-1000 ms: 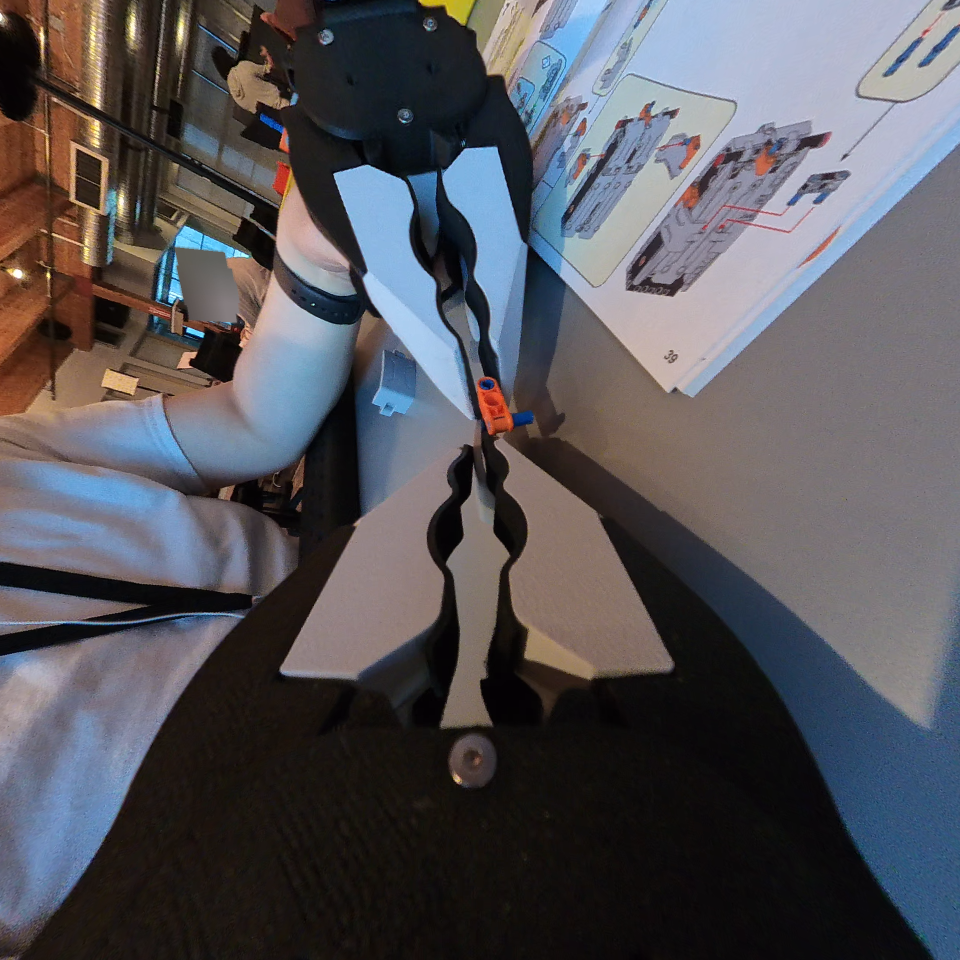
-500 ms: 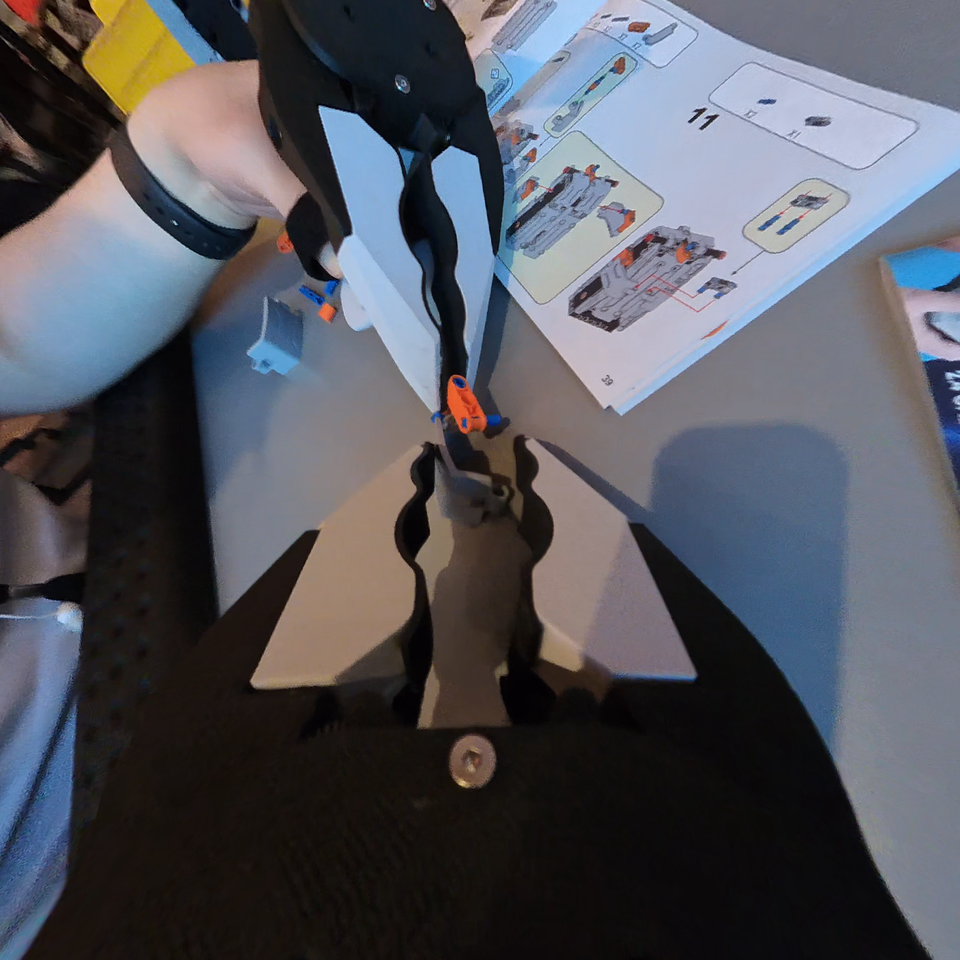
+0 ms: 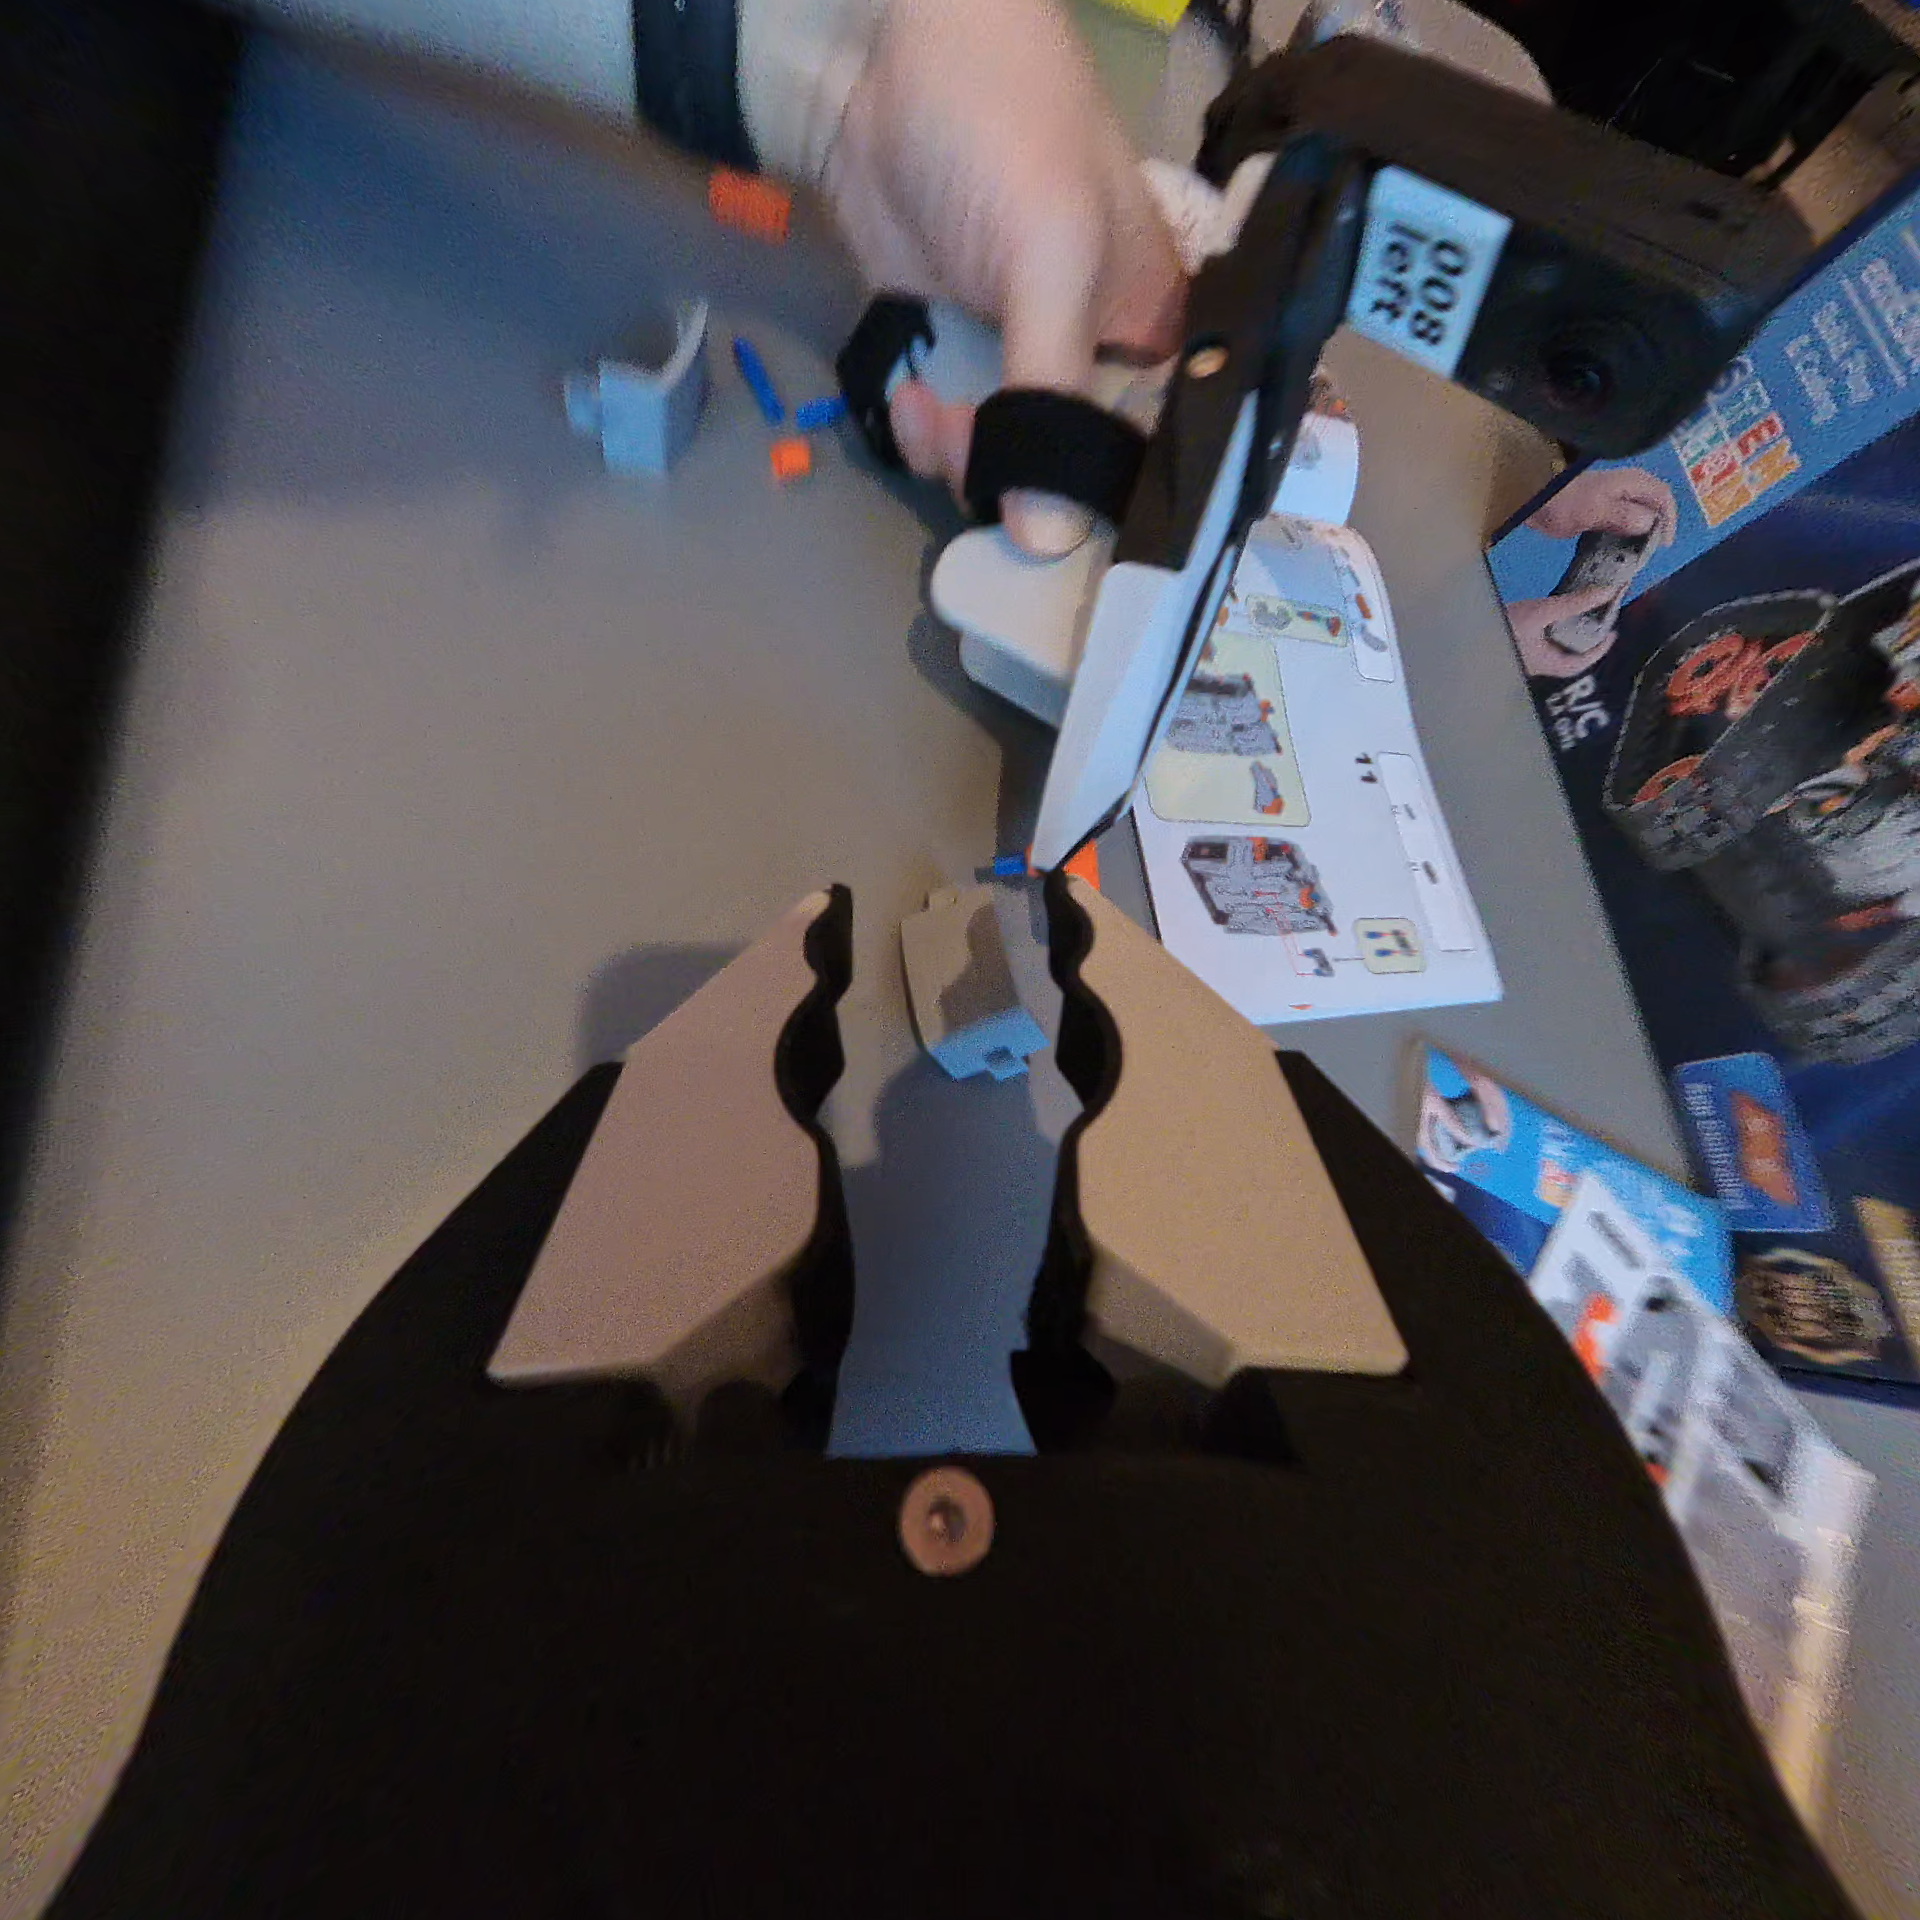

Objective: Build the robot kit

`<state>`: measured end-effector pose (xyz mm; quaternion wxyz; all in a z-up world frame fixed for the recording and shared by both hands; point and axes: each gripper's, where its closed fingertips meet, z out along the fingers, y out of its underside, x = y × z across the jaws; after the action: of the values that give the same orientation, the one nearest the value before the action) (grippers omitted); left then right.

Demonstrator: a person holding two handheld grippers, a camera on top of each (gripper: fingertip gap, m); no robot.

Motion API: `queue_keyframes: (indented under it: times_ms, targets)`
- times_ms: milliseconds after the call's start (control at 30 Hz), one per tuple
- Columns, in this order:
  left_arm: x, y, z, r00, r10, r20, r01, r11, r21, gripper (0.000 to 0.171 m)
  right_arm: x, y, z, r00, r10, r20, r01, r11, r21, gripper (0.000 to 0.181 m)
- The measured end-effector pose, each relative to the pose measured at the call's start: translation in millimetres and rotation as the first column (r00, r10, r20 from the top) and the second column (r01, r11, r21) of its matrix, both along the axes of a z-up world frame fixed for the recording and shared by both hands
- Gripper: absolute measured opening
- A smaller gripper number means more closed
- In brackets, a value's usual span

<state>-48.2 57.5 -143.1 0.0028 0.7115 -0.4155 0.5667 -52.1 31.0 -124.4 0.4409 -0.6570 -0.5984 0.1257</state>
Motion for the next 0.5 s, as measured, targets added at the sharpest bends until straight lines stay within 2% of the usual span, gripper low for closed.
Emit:
queue_keyframes:
  times_ms: [100, 200, 300, 500]
  targets:
    - [0.9, 0.6, -0.3, 1.000, 0.015, -0.007, -0.016, 0.999, -0.039, 0.005, 5.3, 2.9, -15.2, 0.982, 0.000, 0.190, -0.032, 0.986, 0.164, 0.040]
    - [1.2, 0.4, -1.1, 1.000, 0.016, -0.016, -0.016, 0.998, -0.054, 0.005, 3.4, 5.6, -21.8, 0.962, 0.008, 0.274, -0.079, 0.965, 0.249, 0.042]
    - [1.3, 0.0, -1.8, 1.000, 0.014, -0.019, -0.015, 0.998, -0.064, 0.005, 2.7, 9.8, -26.0, 0.952, 0.000, 0.307, -0.082, 0.964, 0.253, 0.029]
    - [0.5, 1.4, -0.8, 1.000, 0.020, -0.014, -0.021, 0.997, -0.074, 0.005, 5.5, 18.1, -27.9, 0.958, -0.032, 0.284, -0.029, 0.978, 0.206, 0.023]
